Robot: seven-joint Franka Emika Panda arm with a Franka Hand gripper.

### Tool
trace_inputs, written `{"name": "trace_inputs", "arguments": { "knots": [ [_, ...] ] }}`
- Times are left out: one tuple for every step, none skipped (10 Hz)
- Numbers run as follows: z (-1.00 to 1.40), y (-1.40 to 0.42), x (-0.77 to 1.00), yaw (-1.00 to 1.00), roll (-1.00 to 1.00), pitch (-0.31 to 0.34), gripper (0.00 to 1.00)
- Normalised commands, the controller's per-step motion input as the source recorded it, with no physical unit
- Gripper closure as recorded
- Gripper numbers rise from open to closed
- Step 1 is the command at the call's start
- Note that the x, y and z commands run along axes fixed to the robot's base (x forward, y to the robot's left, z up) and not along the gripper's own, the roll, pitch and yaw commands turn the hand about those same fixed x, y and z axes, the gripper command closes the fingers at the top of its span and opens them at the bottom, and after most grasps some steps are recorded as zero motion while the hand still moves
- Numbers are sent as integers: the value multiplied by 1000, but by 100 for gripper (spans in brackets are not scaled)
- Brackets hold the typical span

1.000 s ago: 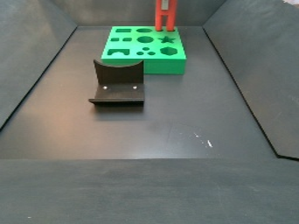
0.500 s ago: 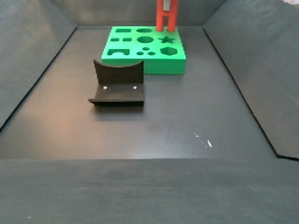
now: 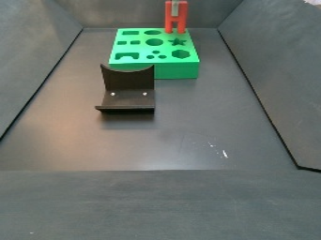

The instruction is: Insert the square-circle object.

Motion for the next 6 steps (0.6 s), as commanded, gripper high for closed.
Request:
{"name": "trace_inputs", "arguments": {
  "knots": [
    [-300,9,9,0,0,0,100],
    [-309,14,20,0,-27,-9,100],
    [-249,0,54,0,-33,0,100],
    [-231,0,71,0,-31,0,100],
    [-269,0,54,0,-6,0,100],
    [-254,0,37,0,0,0,100]
  ]
}}
